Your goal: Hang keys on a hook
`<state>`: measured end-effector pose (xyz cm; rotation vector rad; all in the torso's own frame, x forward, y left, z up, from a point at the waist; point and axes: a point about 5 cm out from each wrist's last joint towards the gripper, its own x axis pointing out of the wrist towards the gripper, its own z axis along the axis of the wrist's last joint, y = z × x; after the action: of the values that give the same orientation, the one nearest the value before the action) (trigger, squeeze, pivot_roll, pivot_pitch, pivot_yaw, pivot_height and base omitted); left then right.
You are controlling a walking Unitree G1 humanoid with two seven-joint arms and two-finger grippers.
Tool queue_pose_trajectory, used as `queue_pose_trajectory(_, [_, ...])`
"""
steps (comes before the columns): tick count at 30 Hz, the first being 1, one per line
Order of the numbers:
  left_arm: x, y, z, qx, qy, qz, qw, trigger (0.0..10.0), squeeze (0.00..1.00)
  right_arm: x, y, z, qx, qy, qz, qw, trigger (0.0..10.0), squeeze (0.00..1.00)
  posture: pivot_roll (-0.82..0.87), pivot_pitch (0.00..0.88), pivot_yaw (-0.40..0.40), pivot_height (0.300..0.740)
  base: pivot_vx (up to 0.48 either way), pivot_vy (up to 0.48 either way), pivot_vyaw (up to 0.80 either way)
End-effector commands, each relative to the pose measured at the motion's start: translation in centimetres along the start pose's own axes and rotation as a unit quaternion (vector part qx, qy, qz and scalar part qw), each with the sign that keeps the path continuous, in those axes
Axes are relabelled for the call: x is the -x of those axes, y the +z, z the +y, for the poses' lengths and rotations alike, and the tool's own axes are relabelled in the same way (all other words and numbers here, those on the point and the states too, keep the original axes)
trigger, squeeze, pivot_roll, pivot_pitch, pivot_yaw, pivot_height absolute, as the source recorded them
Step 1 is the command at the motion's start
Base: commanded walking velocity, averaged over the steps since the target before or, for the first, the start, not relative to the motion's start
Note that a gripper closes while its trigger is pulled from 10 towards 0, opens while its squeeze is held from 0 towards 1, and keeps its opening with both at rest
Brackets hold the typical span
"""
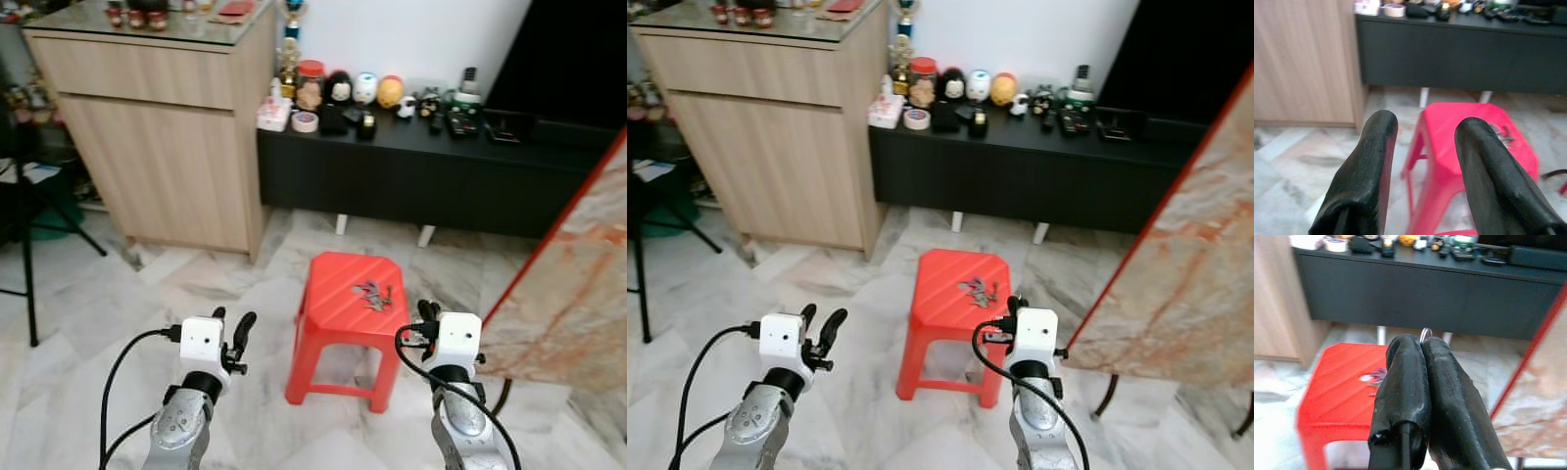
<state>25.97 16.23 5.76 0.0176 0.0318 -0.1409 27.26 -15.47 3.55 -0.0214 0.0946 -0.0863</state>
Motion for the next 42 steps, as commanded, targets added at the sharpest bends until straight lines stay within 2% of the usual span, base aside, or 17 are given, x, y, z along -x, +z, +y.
queue_pose_trajectory(1, [0.09,0.09,0.21,-0.007,0.004,-0.004,1.0,10.0,0.0,-0.11,0.09,0.05,-0.001,-0.001,-0.001,1.0,10.0,0.0,0.08,0.036,-0.103,0.74,0.0,-0.398,0.0])
queue_pose_trajectory(42, [0.18,0.07,0.14,-0.002,0.004,-0.003,1.0,10.0,0.0,-0.29,0.34,-0.34,-0.004,-0.019,-0.005,1.0,10.0,0.0,0.06,0.053,-0.102,0.74,0.0,-0.409,0.0])
